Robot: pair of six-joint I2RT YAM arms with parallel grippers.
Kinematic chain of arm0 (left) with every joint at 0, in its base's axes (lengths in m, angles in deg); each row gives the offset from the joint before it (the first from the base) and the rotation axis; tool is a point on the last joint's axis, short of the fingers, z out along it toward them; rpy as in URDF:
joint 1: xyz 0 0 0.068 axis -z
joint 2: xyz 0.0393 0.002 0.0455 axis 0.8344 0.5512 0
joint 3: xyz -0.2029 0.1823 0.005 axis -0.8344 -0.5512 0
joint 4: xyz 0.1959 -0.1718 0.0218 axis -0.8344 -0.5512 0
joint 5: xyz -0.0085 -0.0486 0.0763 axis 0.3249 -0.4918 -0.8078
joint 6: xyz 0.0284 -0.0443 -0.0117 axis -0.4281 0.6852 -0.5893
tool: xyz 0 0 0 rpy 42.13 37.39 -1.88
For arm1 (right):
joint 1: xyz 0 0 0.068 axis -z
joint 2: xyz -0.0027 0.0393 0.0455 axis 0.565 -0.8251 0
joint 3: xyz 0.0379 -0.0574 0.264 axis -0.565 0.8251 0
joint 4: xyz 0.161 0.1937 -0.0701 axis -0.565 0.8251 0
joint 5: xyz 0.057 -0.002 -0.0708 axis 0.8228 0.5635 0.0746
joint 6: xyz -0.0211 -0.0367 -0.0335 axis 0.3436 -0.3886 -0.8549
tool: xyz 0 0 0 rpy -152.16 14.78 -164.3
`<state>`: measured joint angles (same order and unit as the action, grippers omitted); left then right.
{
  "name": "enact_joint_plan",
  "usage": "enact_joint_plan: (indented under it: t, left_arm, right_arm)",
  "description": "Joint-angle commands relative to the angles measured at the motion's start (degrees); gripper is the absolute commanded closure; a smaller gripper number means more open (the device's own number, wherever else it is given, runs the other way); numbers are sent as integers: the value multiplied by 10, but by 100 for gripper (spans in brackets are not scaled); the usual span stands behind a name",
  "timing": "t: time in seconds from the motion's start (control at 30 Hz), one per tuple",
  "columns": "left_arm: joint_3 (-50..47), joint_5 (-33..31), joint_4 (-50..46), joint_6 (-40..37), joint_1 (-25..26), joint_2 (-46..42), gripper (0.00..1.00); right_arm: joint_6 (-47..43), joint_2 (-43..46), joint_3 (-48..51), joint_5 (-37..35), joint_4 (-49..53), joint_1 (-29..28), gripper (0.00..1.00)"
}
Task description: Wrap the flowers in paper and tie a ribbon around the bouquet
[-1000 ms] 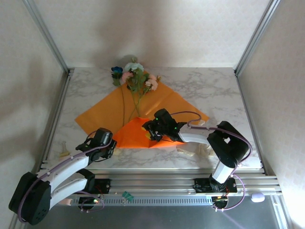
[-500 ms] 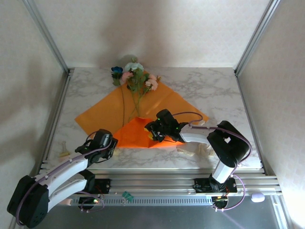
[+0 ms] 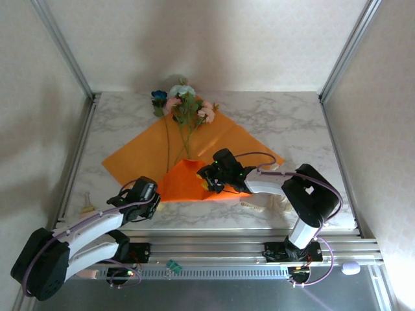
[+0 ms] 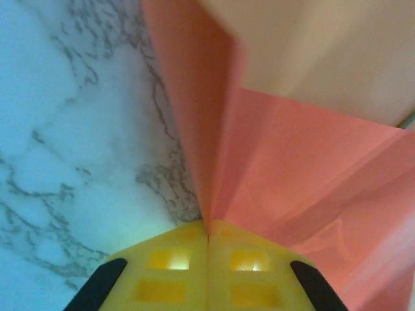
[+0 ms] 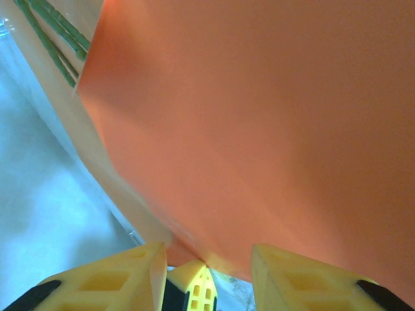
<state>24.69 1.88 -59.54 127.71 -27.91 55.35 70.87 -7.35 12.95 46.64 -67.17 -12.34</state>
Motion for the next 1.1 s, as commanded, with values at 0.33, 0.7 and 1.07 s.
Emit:
enact_joint_plan:
  t: [0.33, 0.7, 1.07]
  left_arm:
    - [41, -7, -4, 6, 33, -8, 58]
    - [24, 2, 61, 34, 57, 29, 62]
    - [131, -8, -109, -42, -7, 19, 58]
  right_arm:
    - [-11, 11, 11, 0, 2, 4, 60]
    - [-10, 14, 12, 2, 1, 7, 60]
    - [-235, 24, -72, 33, 95, -1, 85]
